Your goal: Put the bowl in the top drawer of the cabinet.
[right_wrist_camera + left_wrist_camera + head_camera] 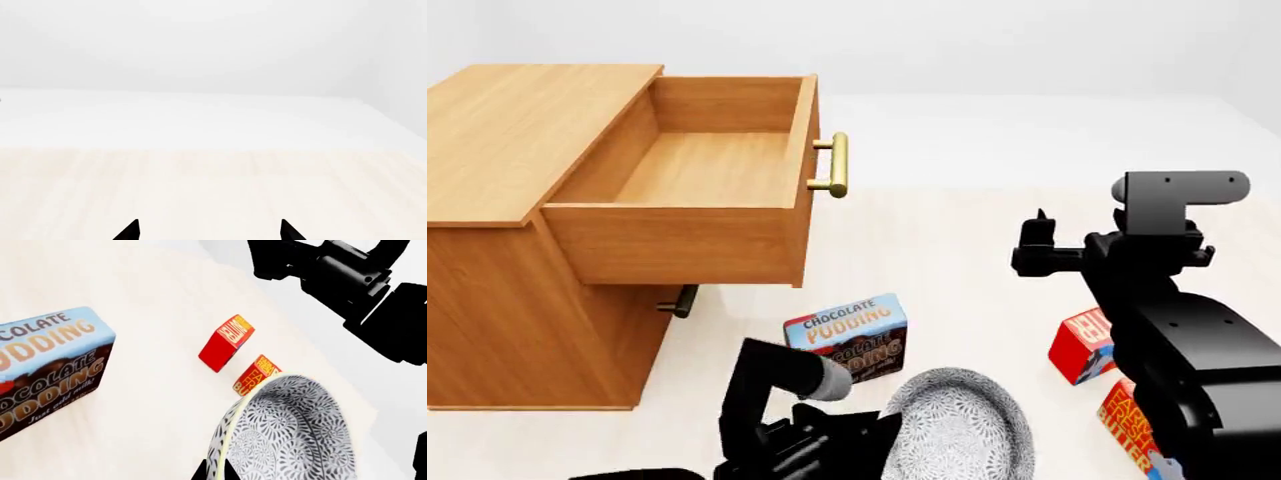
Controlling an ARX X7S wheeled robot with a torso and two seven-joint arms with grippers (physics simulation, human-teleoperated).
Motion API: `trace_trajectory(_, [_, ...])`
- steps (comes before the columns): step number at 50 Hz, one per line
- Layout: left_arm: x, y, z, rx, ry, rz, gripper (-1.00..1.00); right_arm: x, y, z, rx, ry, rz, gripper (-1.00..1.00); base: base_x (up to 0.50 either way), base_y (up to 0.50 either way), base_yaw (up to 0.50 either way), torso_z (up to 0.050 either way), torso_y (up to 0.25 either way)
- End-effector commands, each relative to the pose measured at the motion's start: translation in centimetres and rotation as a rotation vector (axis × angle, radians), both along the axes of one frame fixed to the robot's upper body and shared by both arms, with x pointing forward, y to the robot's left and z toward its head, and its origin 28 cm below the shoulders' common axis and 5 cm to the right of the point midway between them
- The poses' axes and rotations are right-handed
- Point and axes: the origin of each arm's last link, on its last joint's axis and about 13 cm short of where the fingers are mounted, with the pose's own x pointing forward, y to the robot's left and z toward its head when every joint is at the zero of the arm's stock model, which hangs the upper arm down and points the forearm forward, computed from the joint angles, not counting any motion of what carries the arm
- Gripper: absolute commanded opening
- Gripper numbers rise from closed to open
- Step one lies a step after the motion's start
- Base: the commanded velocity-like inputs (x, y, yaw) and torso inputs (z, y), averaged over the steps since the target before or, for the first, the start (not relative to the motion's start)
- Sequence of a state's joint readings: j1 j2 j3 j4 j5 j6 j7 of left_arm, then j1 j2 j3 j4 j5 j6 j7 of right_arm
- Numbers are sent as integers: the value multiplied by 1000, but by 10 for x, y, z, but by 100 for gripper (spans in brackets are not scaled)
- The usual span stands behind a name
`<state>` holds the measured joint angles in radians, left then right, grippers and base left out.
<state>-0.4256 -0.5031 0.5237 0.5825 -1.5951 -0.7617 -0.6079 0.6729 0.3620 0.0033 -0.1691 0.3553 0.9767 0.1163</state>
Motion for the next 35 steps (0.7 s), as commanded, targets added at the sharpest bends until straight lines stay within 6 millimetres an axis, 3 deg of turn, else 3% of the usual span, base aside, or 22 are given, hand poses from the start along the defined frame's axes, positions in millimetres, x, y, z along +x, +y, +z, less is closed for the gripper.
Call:
trace_trajectory(1, [-3,24,34,-122,-118,39,-100,-4,-4,1,11,-8,-9,100,0,0,0,0,0])
trace_trajectory(18, [0,59,78,-202,-237,185,-100,-1,-1,-4,18,-1,-3,100,0,0,0,0,0])
trace_trajectory(35, [11,60,130,-186,-294,232,-100,2,9,-23,32,21,41,100,0,0,0,0,1])
